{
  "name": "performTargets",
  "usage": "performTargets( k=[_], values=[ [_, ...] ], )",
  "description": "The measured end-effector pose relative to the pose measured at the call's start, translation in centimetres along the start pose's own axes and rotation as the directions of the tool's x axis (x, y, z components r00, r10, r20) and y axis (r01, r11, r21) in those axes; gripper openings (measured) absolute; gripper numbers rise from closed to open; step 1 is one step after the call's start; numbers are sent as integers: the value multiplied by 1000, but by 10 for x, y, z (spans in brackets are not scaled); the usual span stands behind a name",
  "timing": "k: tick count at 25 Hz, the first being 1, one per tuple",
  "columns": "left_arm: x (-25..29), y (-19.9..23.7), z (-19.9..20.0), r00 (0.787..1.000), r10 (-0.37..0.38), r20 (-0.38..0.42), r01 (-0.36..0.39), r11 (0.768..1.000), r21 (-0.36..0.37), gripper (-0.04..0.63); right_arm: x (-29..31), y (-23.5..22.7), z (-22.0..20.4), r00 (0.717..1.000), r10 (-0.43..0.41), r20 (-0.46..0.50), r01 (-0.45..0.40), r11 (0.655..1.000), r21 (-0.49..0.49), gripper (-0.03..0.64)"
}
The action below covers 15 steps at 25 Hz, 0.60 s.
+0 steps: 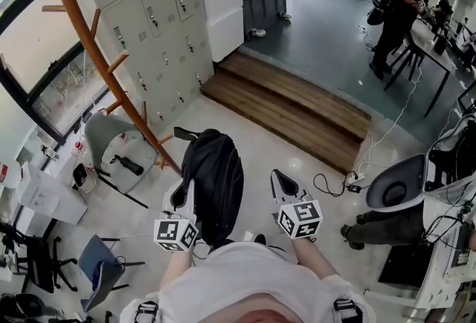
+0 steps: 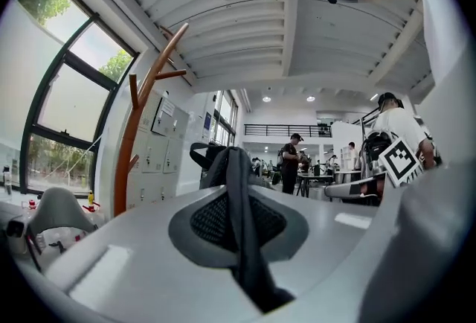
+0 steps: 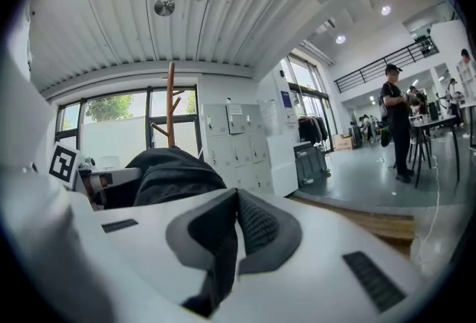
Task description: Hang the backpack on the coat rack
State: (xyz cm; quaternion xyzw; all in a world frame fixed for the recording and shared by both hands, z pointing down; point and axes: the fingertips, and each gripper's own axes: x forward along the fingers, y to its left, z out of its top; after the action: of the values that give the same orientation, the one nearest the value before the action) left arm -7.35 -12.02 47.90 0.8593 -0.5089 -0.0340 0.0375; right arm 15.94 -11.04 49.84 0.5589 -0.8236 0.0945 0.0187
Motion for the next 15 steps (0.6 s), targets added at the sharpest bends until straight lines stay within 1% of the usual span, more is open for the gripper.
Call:
performTargets(
  k=[2, 7, 10, 15],
  values=[
    [13, 1, -2, 1000, 16, -9, -16, 1000, 7, 29, 12, -9, 1, 1000, 17, -4, -17, 1000, -3, 9],
    [37, 14, 2, 999, 49, -14, -49, 999, 13, 29, 39, -21, 0, 999, 50, -18, -50, 998, 29, 9],
    [48, 24, 2, 998, 53, -22, -53, 999, 6, 29, 52, -25, -1, 998, 46, -34, -45, 998, 39, 9],
    [62, 40, -4, 999, 38, -38, -38, 999, -7, 29, 68, -27, 1, 999, 23, -38, -21, 999, 43, 9]
  ],
)
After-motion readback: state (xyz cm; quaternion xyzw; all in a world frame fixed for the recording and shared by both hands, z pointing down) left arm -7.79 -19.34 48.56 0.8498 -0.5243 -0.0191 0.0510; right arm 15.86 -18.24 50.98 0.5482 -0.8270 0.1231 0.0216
